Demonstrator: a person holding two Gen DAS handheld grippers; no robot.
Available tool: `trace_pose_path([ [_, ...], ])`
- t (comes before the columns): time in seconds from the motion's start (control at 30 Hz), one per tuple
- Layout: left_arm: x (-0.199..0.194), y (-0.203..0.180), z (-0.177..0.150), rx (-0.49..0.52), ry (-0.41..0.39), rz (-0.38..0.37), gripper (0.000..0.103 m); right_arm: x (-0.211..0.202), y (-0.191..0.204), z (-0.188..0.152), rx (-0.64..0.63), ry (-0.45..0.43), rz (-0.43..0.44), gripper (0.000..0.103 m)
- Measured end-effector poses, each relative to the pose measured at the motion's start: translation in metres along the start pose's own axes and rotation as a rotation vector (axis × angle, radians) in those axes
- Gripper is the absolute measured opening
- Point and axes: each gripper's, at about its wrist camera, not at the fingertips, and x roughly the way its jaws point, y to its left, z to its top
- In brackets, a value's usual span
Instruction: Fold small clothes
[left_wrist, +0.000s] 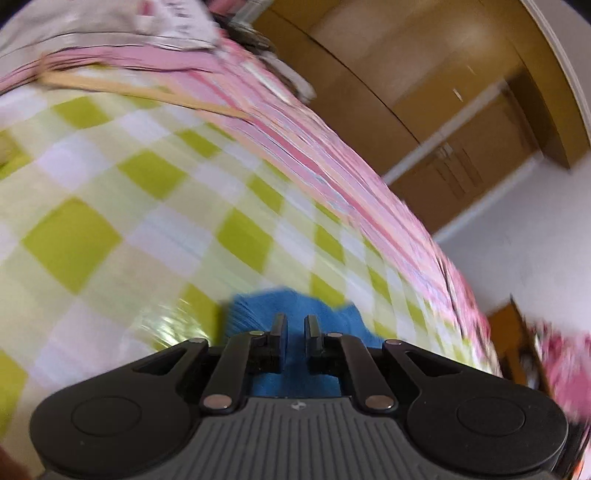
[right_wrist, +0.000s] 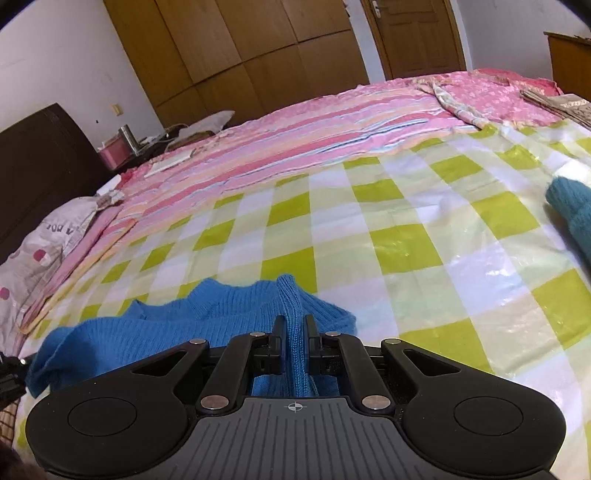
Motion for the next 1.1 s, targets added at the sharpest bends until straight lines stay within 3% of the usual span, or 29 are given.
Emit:
trace_pose_path([
  [0.07,-0.006,0.007,0.005,-0.051,-0.026,0.011,0.013,0.007,0.005,0.0,-0.03,0.016,-0.027,0.008],
  [0.13,-0.013,0.007,0.006,-0.041,-0.035,0.02,0.013,0.014,0.009,0.002,-0.059,0.028,-0.045,0.009],
  [0.33,-0.04,-0.032,-0.03,0.294,-0.001,0.092,0.015,0.013,0.015,0.008,-0.11,0.01,-0.113,0.016],
  [0.4,-0.047,-0.036,-0.048,0.36,0.017,0.11,0.017,0.002,0.017,0.01,-0.111,-0.024,-0.144,0.023],
  [0.47,-0.051,-0.035,-0.064,0.406,0.028,0.126,0.017,-0.01,0.024,0.013,-0.118,-0.06,-0.162,0.038],
  [0.53,-0.053,-0.033,-0.076,0.43,0.032,0.142,0.017,-0.021,0.038,0.013,-0.131,-0.086,-0.13,0.041],
  [0.6,-0.053,-0.029,-0.085,0.443,0.029,0.155,0.017,-0.027,0.062,0.008,-0.152,-0.057,-0.033,0.041],
  [0.73,-0.055,-0.02,-0.091,0.445,0.053,0.186,0.017,-0.011,0.12,-0.016,-0.166,0.097,0.2,0.048],
  [0.8,-0.058,-0.017,-0.091,0.442,0.06,0.183,0.019,0.005,0.146,-0.029,-0.155,0.169,0.258,0.049],
  [1.0,-0.061,-0.009,-0.086,0.412,0.092,0.13,0.019,0.045,0.193,-0.05,-0.12,0.255,0.257,0.057],
  [1.1,-0.062,-0.006,-0.083,0.401,0.101,0.108,0.019,0.054,0.202,-0.047,-0.074,0.237,0.235,0.057],
])
